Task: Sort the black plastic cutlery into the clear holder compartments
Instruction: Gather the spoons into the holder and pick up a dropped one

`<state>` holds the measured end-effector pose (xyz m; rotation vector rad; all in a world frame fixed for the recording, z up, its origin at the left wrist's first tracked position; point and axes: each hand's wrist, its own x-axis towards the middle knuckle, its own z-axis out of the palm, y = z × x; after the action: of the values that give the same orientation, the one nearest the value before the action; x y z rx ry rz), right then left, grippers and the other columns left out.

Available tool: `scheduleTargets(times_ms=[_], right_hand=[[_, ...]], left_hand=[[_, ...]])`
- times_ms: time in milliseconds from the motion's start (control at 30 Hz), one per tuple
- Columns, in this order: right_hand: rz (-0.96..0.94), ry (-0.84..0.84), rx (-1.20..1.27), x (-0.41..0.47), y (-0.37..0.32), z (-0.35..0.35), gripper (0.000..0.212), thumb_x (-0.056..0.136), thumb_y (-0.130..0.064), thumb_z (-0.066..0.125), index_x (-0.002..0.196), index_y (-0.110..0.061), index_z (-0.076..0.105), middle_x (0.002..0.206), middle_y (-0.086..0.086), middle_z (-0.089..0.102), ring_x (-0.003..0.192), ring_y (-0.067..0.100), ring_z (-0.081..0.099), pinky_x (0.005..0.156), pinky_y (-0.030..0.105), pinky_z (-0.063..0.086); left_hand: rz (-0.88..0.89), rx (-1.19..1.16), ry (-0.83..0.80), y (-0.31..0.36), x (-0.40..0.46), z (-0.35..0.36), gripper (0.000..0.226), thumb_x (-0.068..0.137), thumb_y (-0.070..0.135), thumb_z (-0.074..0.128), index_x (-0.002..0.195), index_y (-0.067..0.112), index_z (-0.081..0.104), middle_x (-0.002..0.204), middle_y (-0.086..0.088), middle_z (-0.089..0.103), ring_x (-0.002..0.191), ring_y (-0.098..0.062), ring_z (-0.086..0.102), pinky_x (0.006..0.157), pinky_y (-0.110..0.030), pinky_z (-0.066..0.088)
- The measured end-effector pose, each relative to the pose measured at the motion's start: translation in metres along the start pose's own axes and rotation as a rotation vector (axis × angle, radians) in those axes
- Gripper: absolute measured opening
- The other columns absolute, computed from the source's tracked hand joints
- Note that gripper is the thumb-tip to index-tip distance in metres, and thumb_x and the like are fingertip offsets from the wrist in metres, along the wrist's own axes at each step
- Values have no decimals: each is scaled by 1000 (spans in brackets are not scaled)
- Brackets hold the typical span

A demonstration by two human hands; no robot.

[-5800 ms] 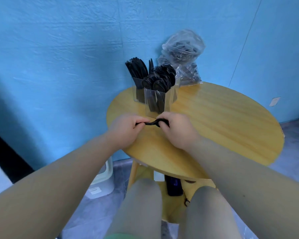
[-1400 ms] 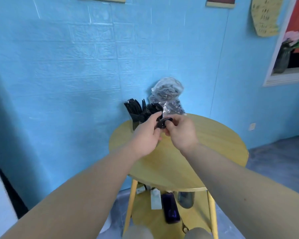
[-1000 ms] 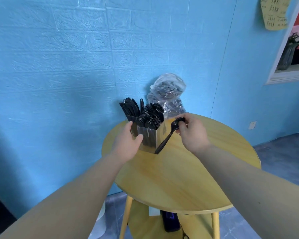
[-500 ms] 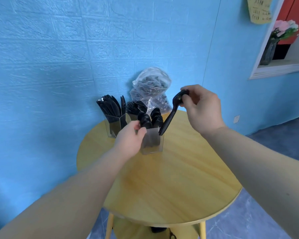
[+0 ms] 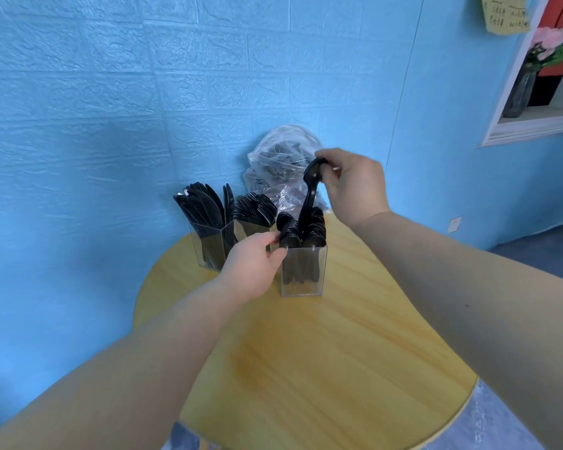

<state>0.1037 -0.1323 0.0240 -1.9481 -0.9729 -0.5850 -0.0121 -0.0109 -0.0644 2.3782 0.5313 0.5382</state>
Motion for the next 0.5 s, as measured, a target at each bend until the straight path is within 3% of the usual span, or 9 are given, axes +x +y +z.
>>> scheduleTargets(times_ms=[67,167,267,333,400,500], right_hand=[[8,-118,-102,-3,11,12,29,94,-13,48,113,-20,69,103,8,71,98,31,62,84,35,47],[21,-369,-164,-9,29,27,35,94,-21,38,114,-24,67,113,3,67,116,27,50,94,35,43],[33,-546,-161,-15,36,31,59,86,-36,16,122,-21,61,139,1,48,139,25,21,114,34,18],[40,-598,-143,-19,34,26,60,89,-37,16,133,-18,52,151,3,32,143,18,8,115,29,5],[52,-511,-32,-28,31,21,65,84,-38,20,144,-18,37,156,2,20,144,15,5,114,27,4],[161,-215,184,-48,33,20,74,77,-34,37,148,-17,26,155,0,21,143,13,14,113,25,11]], left_hand=[[2,-18,-5,-1,3,2,38,98,29,48,135,25,51,111,4,64,91,-13,63,80,-30,52],[22,-33,-8,-4,6,6,38,98,30,49,136,25,51,116,7,62,96,-12,62,90,-33,51],[31,-54,-3,-4,10,7,40,98,29,49,138,25,48,121,7,60,100,-12,61,94,-34,49],[21,-84,-4,-3,13,10,41,98,29,49,138,26,47,123,7,60,101,-12,61,95,-34,49],[15,-101,2,-2,13,13,40,97,29,50,137,26,48,123,9,60,101,-10,61,93,-32,49],[26,-91,114,-7,8,17,36,95,24,54,131,22,51,121,10,58,102,-6,58,87,-23,44]])
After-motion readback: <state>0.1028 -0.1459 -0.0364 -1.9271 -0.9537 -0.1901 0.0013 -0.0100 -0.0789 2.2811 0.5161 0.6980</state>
